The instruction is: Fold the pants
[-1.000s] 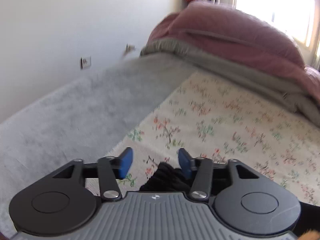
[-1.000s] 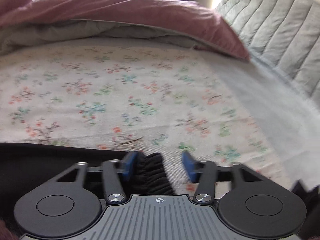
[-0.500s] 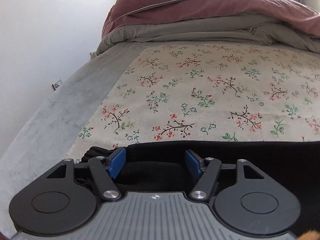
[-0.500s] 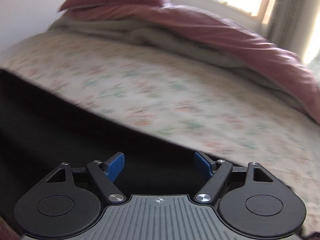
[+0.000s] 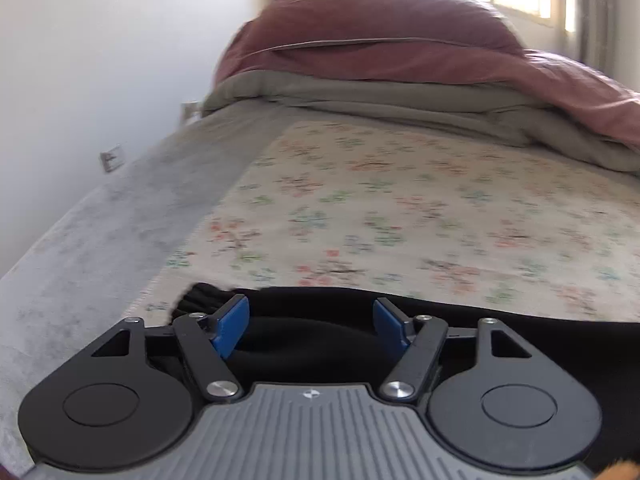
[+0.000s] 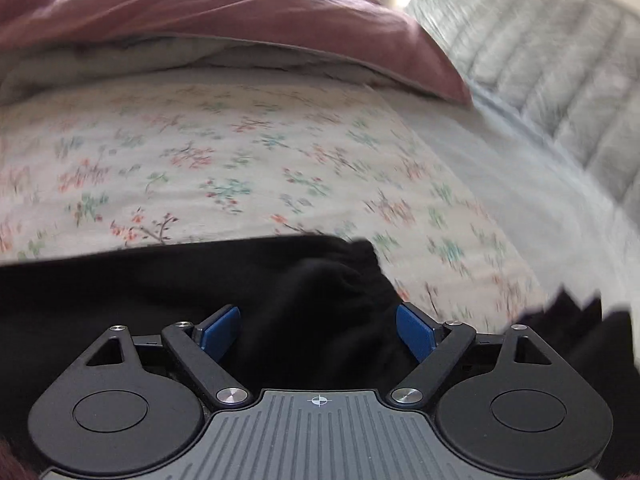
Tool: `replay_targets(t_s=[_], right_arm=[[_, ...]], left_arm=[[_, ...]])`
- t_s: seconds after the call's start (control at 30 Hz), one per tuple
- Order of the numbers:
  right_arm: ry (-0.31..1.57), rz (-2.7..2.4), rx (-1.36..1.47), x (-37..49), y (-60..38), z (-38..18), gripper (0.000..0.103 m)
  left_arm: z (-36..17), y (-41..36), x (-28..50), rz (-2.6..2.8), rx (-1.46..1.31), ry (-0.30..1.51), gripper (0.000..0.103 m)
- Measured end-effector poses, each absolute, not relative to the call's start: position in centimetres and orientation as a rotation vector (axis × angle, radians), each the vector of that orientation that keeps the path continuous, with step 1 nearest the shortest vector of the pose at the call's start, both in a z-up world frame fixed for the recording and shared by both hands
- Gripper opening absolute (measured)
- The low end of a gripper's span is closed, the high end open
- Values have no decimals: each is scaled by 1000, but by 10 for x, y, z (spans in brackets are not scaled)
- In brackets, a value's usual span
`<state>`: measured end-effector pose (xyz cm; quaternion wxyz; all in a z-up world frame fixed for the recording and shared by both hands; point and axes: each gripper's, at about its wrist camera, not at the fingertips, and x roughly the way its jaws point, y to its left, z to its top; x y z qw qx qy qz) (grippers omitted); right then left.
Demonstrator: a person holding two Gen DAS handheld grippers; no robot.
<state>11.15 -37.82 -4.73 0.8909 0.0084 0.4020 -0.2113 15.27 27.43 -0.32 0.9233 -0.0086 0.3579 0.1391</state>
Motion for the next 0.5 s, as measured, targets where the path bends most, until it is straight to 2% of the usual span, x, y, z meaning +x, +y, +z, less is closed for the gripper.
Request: replay_targets(t_s=[0.1,0.23,0.4,0.5], right_arm=[[806,-306,114,96,-360,-32,87],[791,-12,-22,83,-274,-26,87],[867,235,-169,60,-188,-59,87],[890,257,-187,50,-195,-78,90]], left_arm=[[16,231,144,192,7,756,102],[28,168,125,86,12,759,103],[-18,105,80,-45,67,865,103],[-58,92,55,-87,68,959,103]])
